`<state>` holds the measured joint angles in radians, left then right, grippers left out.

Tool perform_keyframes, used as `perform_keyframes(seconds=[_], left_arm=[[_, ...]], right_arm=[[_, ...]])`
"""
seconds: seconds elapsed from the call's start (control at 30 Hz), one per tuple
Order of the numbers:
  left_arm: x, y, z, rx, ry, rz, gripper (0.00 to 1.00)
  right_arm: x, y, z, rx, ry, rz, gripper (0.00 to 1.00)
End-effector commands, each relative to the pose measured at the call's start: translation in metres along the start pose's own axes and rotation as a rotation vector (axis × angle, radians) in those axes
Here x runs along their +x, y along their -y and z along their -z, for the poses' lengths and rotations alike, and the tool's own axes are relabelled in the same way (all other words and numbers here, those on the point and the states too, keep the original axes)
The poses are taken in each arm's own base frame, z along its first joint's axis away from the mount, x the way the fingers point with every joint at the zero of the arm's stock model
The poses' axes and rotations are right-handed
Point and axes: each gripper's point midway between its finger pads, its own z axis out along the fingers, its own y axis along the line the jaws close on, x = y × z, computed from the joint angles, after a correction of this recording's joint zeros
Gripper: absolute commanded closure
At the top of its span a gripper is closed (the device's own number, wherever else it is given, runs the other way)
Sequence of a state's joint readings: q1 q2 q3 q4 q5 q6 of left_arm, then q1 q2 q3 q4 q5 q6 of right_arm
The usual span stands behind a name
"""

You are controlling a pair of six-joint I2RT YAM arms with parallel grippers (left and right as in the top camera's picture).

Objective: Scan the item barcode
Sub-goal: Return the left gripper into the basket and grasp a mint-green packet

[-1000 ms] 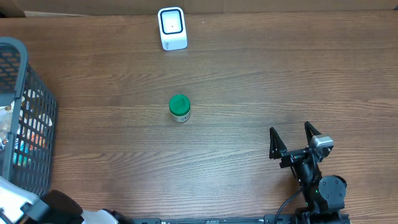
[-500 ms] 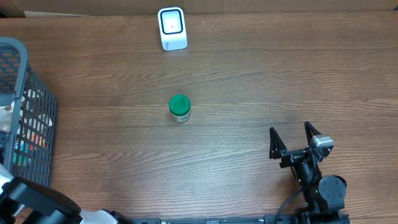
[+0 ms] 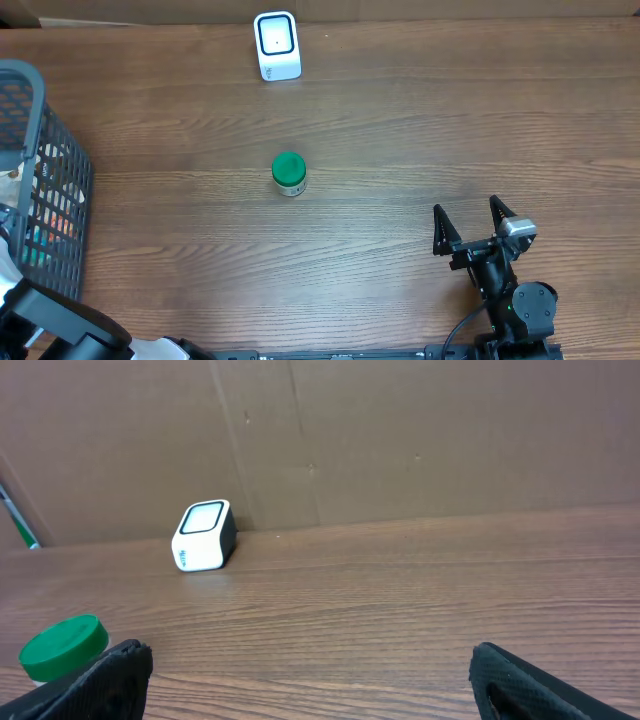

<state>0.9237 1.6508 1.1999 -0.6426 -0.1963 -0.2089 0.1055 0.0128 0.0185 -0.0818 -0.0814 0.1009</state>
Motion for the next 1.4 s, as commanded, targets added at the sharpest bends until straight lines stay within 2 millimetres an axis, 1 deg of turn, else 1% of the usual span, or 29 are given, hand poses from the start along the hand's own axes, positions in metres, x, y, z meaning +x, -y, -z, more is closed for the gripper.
perform_keyframes(seconds=[0.0,0.13,0.2,0.37,0.57,0.7,0.8,0.9,1.1,1.23,1.27,1.37], left_arm=[[0.006,-0.001,-0.009,-0.016,-0.015,-0.050,0.19],[0.003,0.001,-0.007,-0.003,-0.011,-0.049,0.19],[0.002,0.006,-0.005,0.027,-0.016,-0.048,0.19],[-0.007,0.016,0.008,0.088,-0.020,-0.047,0.20],[-0.024,0.016,0.030,0.092,-0.013,-0.044,0.19],[-0.023,0.015,0.030,0.090,-0.022,-0.045,0.19],[-0.020,0.014,0.025,0.085,-0.038,-0.046,0.20],[-0.017,0.011,0.015,0.076,-0.065,-0.039,0.19],[-0.003,0.004,-0.018,0.061,-0.147,-0.028,0.17],[0.006,0.006,-0.038,0.065,-0.192,-0.034,0.18],[0.011,0.007,-0.045,0.064,-0.211,-0.036,0.18],[0.018,0.008,-0.058,0.060,-0.239,-0.040,0.18]], right_arm=[[0.002,0.000,0.000,-0.001,0.004,-0.003,0.00],[0.002,0.000,0.000,-0.001,0.004,-0.003,0.00],[0.002,0.000,0.000,-0.001,0.004,-0.003,0.00],[0.002,0.000,0.000,-0.001,0.004,-0.003,0.00],[0.002,0.000,0.000,-0.001,0.004,-0.003,0.00],[0.002,0.000,0.000,-0.001,0.004,-0.003,0.00],[0.002,0.000,0.000,-0.001,0.004,-0.003,0.00],[0.002,0.000,0.000,-0.001,0.004,-0.003,0.00],[0.002,0.000,0.000,-0.001,0.004,-0.003,0.00],[0.002,0.000,0.000,-0.001,0.004,-0.003,0.00],[0.002,0.000,0.000,-0.001,0.004,-0.003,0.00],[0.002,0.000,0.000,-0.001,0.004,-0.003,0.00]])
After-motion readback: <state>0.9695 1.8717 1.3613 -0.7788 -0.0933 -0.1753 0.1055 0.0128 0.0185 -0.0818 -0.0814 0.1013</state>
